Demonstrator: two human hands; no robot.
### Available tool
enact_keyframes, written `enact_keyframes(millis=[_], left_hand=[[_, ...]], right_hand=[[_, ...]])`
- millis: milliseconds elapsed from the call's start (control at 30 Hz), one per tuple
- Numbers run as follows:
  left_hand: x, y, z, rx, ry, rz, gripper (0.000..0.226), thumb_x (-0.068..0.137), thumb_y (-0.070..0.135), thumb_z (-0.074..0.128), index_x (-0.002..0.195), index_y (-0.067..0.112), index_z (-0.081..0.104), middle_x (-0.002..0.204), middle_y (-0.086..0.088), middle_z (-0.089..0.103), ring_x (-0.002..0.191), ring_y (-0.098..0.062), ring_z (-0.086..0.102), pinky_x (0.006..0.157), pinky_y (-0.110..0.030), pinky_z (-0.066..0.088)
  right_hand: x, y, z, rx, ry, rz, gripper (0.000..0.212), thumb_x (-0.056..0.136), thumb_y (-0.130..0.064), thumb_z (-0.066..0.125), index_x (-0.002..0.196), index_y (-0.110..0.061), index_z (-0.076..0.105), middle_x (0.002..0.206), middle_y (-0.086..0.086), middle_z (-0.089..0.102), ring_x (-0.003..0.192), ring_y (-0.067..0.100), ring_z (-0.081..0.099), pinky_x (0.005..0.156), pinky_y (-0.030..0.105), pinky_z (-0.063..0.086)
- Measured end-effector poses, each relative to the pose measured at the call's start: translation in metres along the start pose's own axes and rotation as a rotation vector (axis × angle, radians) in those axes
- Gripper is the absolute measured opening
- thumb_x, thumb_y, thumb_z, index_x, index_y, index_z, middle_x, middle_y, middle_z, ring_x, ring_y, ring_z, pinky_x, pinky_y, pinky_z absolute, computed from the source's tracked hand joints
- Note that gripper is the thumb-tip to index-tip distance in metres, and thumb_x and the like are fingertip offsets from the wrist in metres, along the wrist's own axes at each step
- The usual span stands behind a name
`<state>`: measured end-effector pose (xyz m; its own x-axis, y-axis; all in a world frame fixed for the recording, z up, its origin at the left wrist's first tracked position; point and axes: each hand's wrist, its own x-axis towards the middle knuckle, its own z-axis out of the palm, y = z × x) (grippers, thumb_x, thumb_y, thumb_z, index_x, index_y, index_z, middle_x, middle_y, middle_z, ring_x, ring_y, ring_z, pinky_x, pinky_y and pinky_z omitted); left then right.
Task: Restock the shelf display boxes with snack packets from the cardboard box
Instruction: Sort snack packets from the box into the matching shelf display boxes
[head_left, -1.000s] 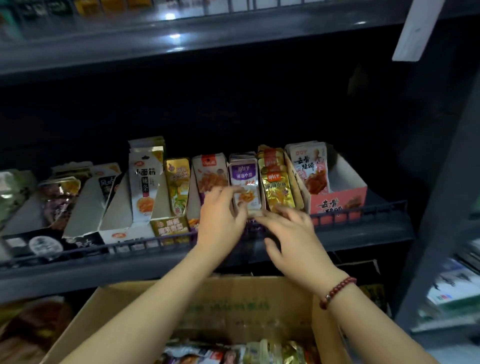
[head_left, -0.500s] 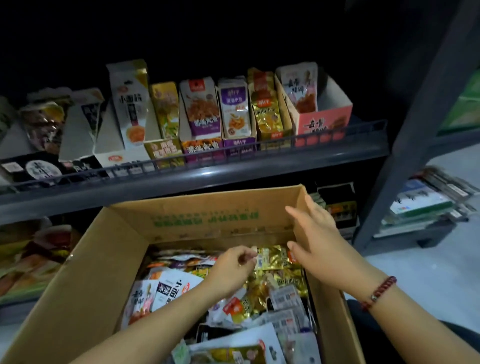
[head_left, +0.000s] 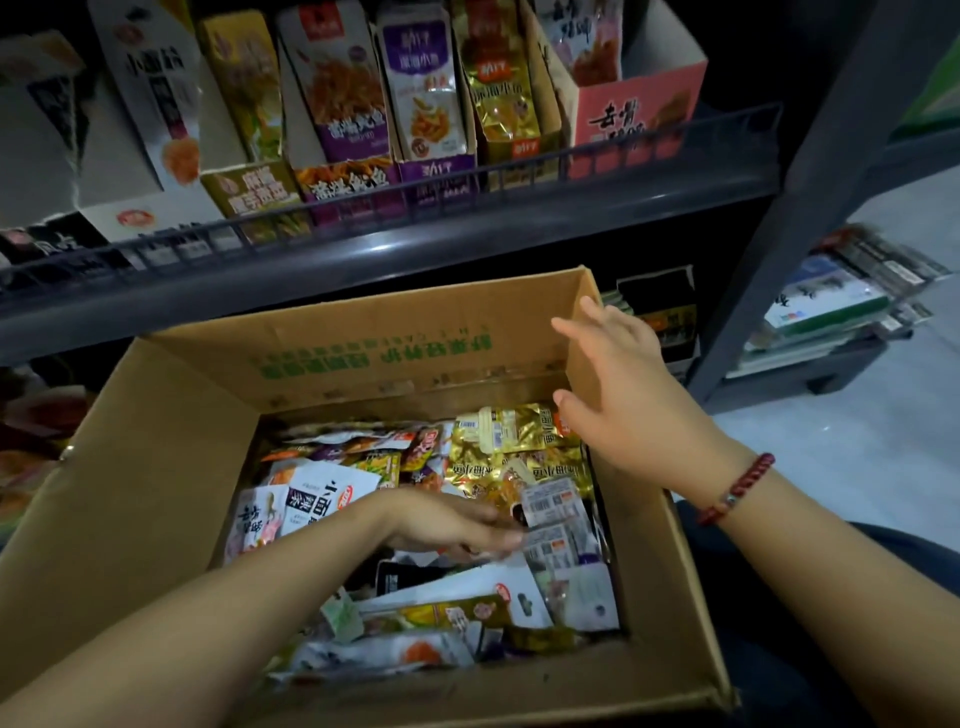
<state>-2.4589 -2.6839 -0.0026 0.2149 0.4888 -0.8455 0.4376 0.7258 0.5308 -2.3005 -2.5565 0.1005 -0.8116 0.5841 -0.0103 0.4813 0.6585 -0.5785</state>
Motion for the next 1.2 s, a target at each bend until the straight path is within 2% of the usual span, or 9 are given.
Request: enact_keyframes(millis=[133,233,433,600,700,800,967,1067,1200], left_hand=[[0.000,-0.002,0.002,0.105,0.050,0.072,0.048,0.087,0.021,0.071,0.130,0.010,0.053,0.100,0.006,0.062,0.095,-0.007,0.063,0.083,-0.019,0.051],[0.006,-0.004,0.008,0.188,0.129,0.108,0.014,0.082,0.024,0.076,0.084,0.019,0.063,0.070,0.017,0.055,0.066,-0.002,0.052,0.068,-0.024,0.041],[0.017,-0.010,0.019,0.033,0.314,0.068,0.021,0.081,0.020,0.077,0.097,0.006,0.075,0.086,0.013,0.069,0.088,-0.006,0.060,0.088,-0.027,0.044],[0.007,-0.004,0.018,-0.079,0.383,0.003,0.029,0.080,0.017,0.078,0.105,0.004,0.073,0.119,-0.009,0.067,0.116,-0.029,0.057,0.108,-0.043,0.041],[-0.014,0.006,0.004,-0.125,0.439,0.051,0.008,0.081,0.018,0.077,0.087,0.014,0.077,0.069,0.007,0.069,0.066,-0.008,0.061,0.067,-0.023,0.051],[-0.035,0.012,-0.011,-0.170,0.532,0.143,0.045,0.086,0.019,0.072,0.045,0.029,0.057,0.045,0.006,0.036,0.043,-0.011,0.029,0.051,-0.023,0.027],[-0.071,0.025,-0.009,-0.353,0.678,0.308,0.017,0.093,0.008,0.060,0.076,0.011,0.058,0.046,0.010,0.051,0.038,-0.003,0.041,0.043,-0.016,0.031],[-0.091,0.033,-0.004,-0.520,0.717,0.418,0.009,0.094,0.003,0.056,0.089,0.007,0.062,0.071,0.001,0.072,0.059,-0.008,0.066,0.051,-0.017,0.047],[-0.110,0.030,0.006,-0.664,0.880,0.522,0.011,0.094,0.004,0.055,0.091,0.011,0.064,0.080,-0.001,0.075,0.073,-0.017,0.069,0.062,-0.026,0.050]], right_hand=[[0.000,0.001,0.001,0.001,0.006,0.008,0.065,0.093,-0.025,0.056,0.149,-0.026,0.023,0.160,-0.004,0.004,0.144,0.010,-0.005,0.116,0.037,0.013],[0.000,0.001,0.001,-0.009,0.007,0.007,0.066,0.093,-0.025,0.056,0.149,-0.026,0.023,0.160,-0.004,0.004,0.144,0.010,-0.005,0.116,0.037,0.012],[-0.001,0.000,0.000,-0.003,0.012,0.001,0.064,0.093,-0.024,0.056,0.149,-0.027,0.024,0.160,-0.004,0.002,0.144,0.008,-0.006,0.115,0.035,0.015],[-0.001,0.000,0.000,0.002,0.012,-0.001,0.063,0.093,-0.024,0.055,0.149,-0.027,0.025,0.160,-0.004,0.002,0.144,0.009,-0.006,0.115,0.034,0.015],[-0.001,0.001,0.000,-0.009,0.010,-0.008,0.063,0.093,-0.026,0.055,0.149,-0.028,0.025,0.160,-0.002,0.003,0.145,0.011,-0.006,0.115,0.034,0.016],[0.000,0.001,0.000,-0.040,0.004,-0.011,0.061,0.094,-0.029,0.053,0.148,-0.029,0.025,0.160,-0.001,0.002,0.145,0.013,-0.007,0.116,0.035,0.016],[0.001,-0.002,0.001,-0.118,0.002,-0.003,0.058,0.095,-0.034,0.050,0.147,-0.034,0.025,0.160,0.000,0.004,0.146,0.017,-0.006,0.117,0.038,0.004],[0.002,-0.005,0.000,-0.119,0.021,0.010,0.051,0.097,-0.036,0.044,0.146,-0.035,0.027,0.160,0.000,0.008,0.146,0.017,-0.004,0.116,0.034,0.000],[0.005,-0.012,-0.003,0.034,0.111,-0.062,0.033,0.101,-0.031,0.038,0.130,-0.036,0.051,0.150,-0.009,0.034,0.144,0.009,0.006,0.112,0.025,-0.007]])
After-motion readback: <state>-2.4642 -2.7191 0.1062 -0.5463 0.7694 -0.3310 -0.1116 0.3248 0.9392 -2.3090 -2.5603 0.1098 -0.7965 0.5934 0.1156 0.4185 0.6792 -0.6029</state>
